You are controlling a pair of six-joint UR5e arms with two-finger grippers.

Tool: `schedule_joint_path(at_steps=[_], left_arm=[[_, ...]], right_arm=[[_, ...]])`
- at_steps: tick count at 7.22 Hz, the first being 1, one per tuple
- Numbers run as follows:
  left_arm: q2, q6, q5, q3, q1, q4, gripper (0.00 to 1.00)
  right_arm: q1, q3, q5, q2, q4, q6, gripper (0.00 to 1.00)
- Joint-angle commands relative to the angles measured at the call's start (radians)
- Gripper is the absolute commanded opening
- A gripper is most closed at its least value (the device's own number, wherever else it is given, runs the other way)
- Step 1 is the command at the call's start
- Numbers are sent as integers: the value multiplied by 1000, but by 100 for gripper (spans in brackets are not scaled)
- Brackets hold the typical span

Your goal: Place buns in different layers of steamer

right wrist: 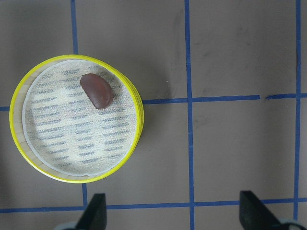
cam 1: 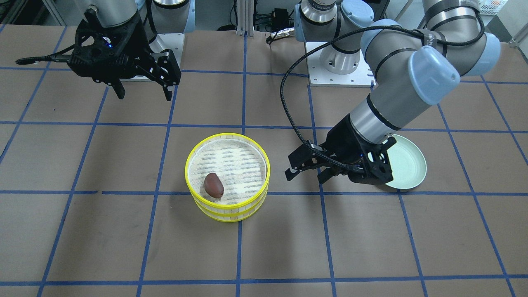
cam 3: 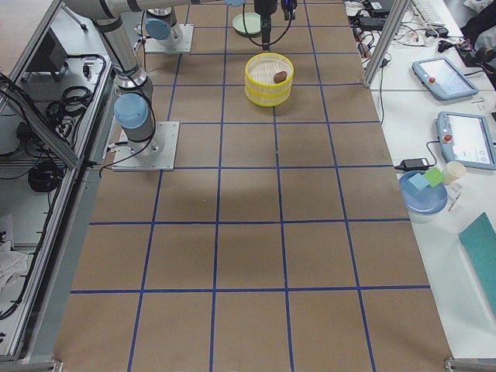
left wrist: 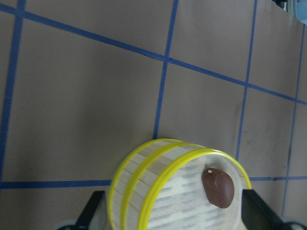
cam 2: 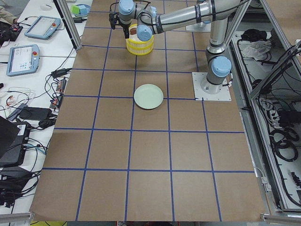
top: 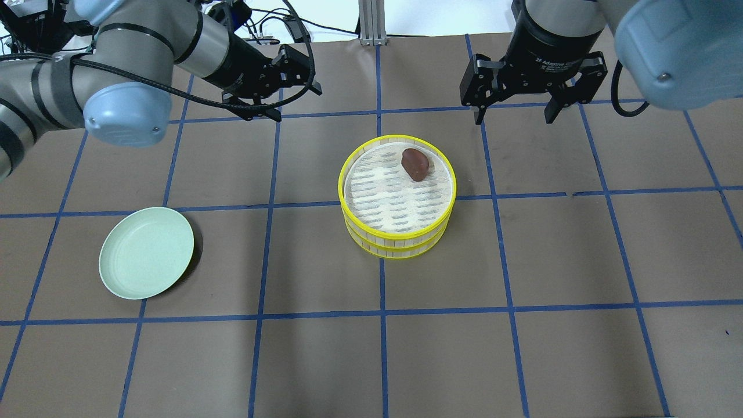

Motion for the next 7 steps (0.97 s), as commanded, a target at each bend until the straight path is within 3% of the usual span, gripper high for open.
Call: schedule_joint_path(at_steps=[1, 2, 3, 6, 7], left_arm=[[66, 160, 217, 38, 14, -161, 100], [104, 226, 391, 79, 18, -287, 100], [147, 293, 490, 99, 18, -411, 100], [236, 312, 506, 90, 66, -492, 100], [255, 312, 567, 87, 70, -492, 100]], right_arm=[[-1, 1, 2, -1, -3, -18, 98], [-1, 1, 2, -1, 0, -17, 99], [-1, 1, 2, -1, 0, -17, 99], [1, 1, 4, -1, 0, -12, 99], [-1, 1, 2, -1, -1, -13, 99]])
